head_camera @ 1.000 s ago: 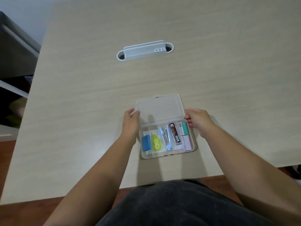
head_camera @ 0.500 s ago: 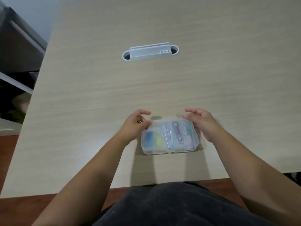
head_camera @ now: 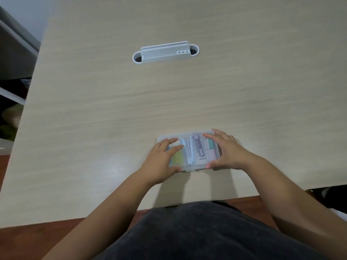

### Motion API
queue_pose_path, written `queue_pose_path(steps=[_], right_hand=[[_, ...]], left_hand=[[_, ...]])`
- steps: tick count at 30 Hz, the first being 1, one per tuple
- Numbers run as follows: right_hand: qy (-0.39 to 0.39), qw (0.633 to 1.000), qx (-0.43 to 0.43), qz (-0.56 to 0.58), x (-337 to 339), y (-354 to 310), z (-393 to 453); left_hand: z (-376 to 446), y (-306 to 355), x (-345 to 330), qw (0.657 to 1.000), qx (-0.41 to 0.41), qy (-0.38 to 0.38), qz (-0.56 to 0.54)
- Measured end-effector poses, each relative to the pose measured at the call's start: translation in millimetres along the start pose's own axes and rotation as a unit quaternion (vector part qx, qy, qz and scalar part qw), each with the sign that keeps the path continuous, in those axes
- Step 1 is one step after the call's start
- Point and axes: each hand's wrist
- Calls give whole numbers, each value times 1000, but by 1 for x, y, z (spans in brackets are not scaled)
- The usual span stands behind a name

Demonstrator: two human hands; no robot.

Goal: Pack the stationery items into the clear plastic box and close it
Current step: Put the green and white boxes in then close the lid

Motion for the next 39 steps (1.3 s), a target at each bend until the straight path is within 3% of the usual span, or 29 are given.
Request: queue_pose_path(steps=[14,21,27,39], right_hand=[[35,999,14,-39,-3,2,5],[169,981,91,-30,-14,9,10],[251,948,187,-65,-14,-14,46],[249,951,149,-111,36,-62,120]], left_hand=[[0,12,-11,1000,13,-7,3],[4,2,-15,1000,9,11,28],[42,-23,5,994,30,73,80],[128,-72,57,983,92,102,121]])
Point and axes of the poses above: each hand's wrist, its own z-axis towards the middle knuckle, its own x-axis out of the back of the hand, y = z × x, and after that the axes turned 10 degrees about -x, right-handed
